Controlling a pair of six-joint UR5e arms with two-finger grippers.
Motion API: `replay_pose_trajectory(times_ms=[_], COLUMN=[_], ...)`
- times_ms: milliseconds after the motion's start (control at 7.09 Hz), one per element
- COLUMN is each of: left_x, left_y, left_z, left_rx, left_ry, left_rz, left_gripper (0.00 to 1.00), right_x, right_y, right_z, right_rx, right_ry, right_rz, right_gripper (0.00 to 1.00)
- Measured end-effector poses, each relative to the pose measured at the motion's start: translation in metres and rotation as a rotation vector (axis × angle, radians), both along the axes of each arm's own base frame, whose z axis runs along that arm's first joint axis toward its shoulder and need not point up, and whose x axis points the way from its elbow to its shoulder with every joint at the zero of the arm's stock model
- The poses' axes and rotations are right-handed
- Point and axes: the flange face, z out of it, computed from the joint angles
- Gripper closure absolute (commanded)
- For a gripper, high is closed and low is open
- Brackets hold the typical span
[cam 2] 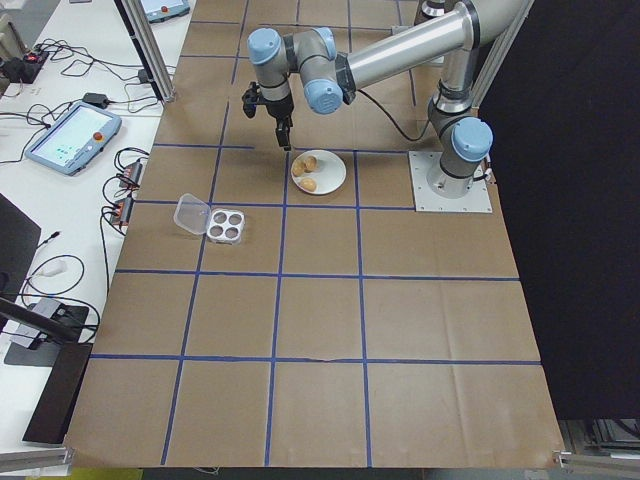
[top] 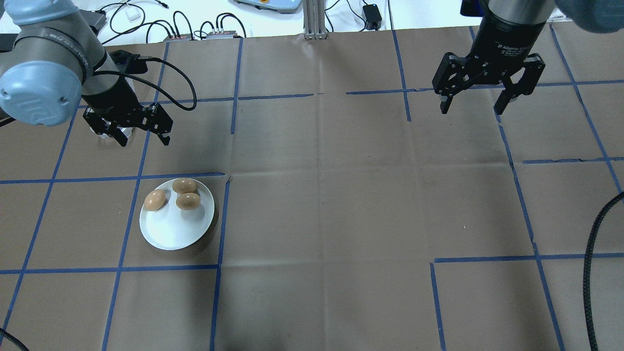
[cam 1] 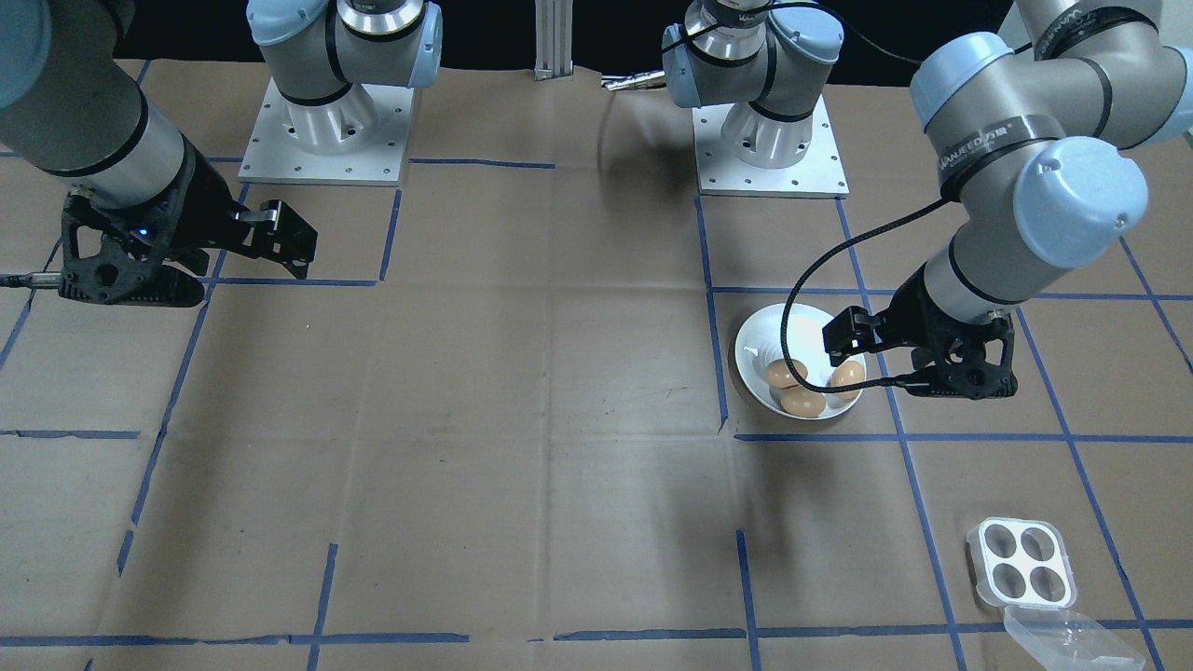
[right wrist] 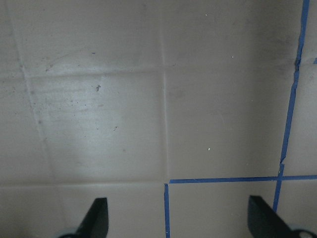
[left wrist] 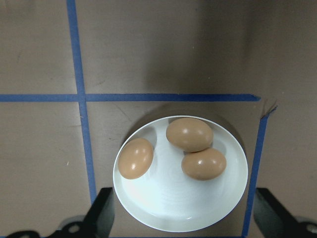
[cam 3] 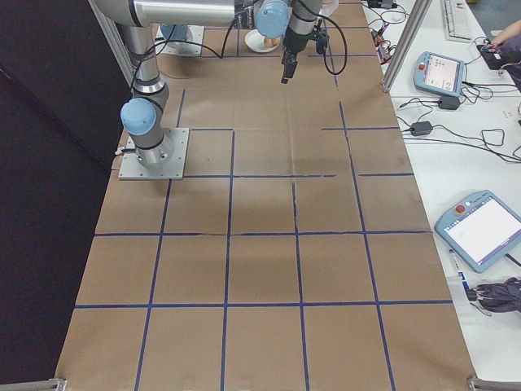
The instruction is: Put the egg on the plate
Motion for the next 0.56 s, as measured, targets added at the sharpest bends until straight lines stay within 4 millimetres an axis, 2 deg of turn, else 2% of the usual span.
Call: replay_pose_trajectory(times_ms=[282, 564], left_x=[-0.017, -0.043], left_y=[0.01, 0.034], left_z=[0.028, 0.062], left_rx=[-0.04, -0.075], left_ry=[0.004, 0.049], left_rz=[-0.04, -0.065], left_gripper=[0.01, 0.01], right_x=[0.0, 0.0], right_y=[0.0, 0.0], right_z=[0.0, 0.0], right_rx=[-0.001, -0.001], right_ry=[0.001, 0.0], right_rz=[0.0, 0.0], right_gripper=[0.0, 0.0])
